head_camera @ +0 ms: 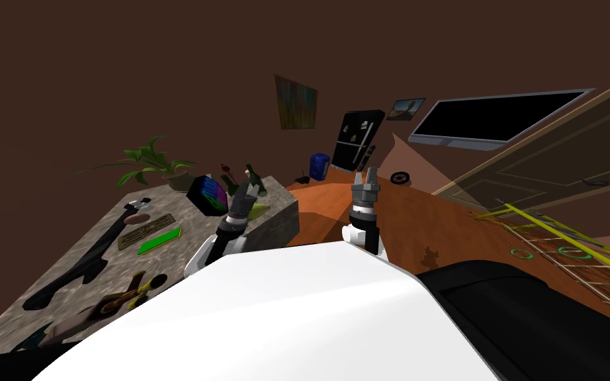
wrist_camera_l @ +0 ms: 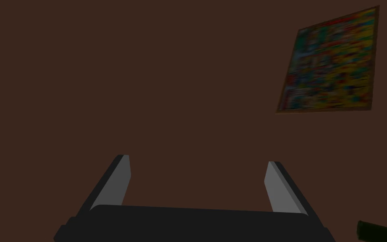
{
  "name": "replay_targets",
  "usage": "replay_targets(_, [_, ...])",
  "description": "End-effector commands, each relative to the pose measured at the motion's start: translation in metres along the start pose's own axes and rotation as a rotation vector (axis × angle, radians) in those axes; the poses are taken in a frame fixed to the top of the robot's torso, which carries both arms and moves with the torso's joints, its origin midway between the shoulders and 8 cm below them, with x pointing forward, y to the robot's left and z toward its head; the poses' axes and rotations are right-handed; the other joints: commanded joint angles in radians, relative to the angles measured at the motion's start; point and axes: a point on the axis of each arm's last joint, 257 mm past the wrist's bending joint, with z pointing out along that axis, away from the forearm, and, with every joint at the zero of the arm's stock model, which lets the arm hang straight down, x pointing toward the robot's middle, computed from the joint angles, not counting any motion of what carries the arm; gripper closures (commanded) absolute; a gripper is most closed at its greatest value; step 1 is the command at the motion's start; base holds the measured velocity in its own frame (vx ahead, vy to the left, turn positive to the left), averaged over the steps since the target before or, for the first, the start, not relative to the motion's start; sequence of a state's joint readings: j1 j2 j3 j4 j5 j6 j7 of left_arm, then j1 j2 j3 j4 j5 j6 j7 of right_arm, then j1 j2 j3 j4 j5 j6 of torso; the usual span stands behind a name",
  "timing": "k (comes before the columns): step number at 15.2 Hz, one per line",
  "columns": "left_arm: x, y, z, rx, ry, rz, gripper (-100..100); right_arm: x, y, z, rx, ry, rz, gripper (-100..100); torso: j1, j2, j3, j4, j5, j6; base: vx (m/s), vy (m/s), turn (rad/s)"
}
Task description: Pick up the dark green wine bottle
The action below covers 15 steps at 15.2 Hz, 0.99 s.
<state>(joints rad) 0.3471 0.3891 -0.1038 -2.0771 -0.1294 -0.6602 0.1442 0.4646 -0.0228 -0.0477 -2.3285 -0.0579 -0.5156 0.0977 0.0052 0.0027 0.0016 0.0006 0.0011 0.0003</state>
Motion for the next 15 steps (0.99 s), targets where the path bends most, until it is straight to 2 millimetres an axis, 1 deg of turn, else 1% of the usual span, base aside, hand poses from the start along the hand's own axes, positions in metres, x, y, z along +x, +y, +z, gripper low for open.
replay_targets(1, [0.009, 0.008, -0.001, -0.009, 0.058, 0.013, -100, 0.000, 0.000, 0.000, 0.000, 0.000, 0.000, 0, 0.000, 0.000, 0.000, 0.000, 0.000, 0.000, -0.045, 0.057, -0.038])
replay_targets(2, [0.017, 0.015, 0.001, -0.014, 0.099, 0.016, -100, 0.000, 0.000, 0.000, 0.000, 0.000, 0.000, 0, 0.000, 0.000, 0.000, 0.000, 0.000, 0.000, -0.049, 0.064, -0.039])
replay_targets(3, [0.018, 0.016, -0.001, -0.018, 0.118, 0.025, -100, 0.000, 0.000, 0.000, 0.000, 0.000, 0.000, 0, 0.000, 0.000, 0.000, 0.000, 0.000, 0.000, -0.048, 0.061, -0.041])
replay_targets(4, [0.026, 0.024, 0.000, -0.023, 0.159, 0.031, -100, 0.000, 0.000, 0.000, 0.000, 0.000, 0.000, 0, 0.000, 0.000, 0.000, 0.000, 0.000, 0.000, -0.047, 0.064, -0.041])
replay_targets(6, [0.027, 0.025, -0.002, -0.028, 0.180, 0.042, -100, 0.000, 0.000, 0.000, 0.000, 0.000, 0.000, 0, 0.000, 0.000, 0.000, 0.000, 0.000, 0.000, -0.041, 0.052, -0.029])
replay_targets(7, [0.035, 0.034, -0.002, -0.037, 0.233, 0.055, -100, 0.000, 0.000, 0.000, 0.000, 0.000, 0.000, 0, -0.001, 0.000, 0.000, 0.000, 0.000, 0.000, -0.043, 0.044, -0.020])
replay_targets(8, [0.035, 0.035, -0.003, -0.039, 0.242, 0.060, -100, 0.000, 0.000, 0.000, 0.000, 0.000, 0.000, 0, -0.001, 0.000, 0.000, 0.000, 0.000, 0.000, -0.045, 0.048, -0.035])
replay_targets(9, [0.042, 0.044, -0.004, -0.048, 0.290, 0.072, -100, 0.000, 0.000, 0.000, 0.000, 0.000, 0.000, 0, -0.001, 0.000, 0.000, 0.000, 0.000, 0.000, -0.053, 0.058, -0.047])
replay_targets(10, [0.041, 0.045, -0.005, -0.052, 0.303, 0.080, -100, 0.000, 0.000, 0.000, 0.000, 0.000, 0.000, 0, -0.001, 0.000, 0.000, 0.000, 0.000, 0.000, -0.051, 0.058, -0.048])
replay_targets(11, [0.048, 0.055, -0.006, -0.061, 0.348, 0.093, -100, 0.000, 0.000, 0.000, 0.000, 0.000, 0.000, 0, 0.000, 0.000, 0.000, 0.000, 0.000, 0.000, -0.055, 0.071, -0.040])
replay_targets(12, [0.047, 0.056, -0.008, -0.066, 0.365, 0.103, -100, 0.000, 0.000, 0.000, 0.000, 0.000, 0.000, 0, 0.000, 0.001, 0.000, 0.000, 0.000, 0.000, -0.055, 0.073, -0.040])
replay_targets(13, [0.052, 0.066, -0.009, -0.076, 0.406, 0.116, -100, 0.000, 0.000, 0.000, 0.000, 0.000, 0.000, 0, 0.001, 0.001, 0.000, 0.000, 0.000, 0.000, -0.052, 0.079, -0.046])
replay_targets(15, [0.051, 0.067, -0.012, -0.082, 0.425, 0.129, -100, 0.000, 0.000, 0.000, 0.000, 0.000, 0.000, 0, 0.001, 0.000, 0.000, 0.000, 0.000, 0.000, -0.036, 0.064, -0.039])
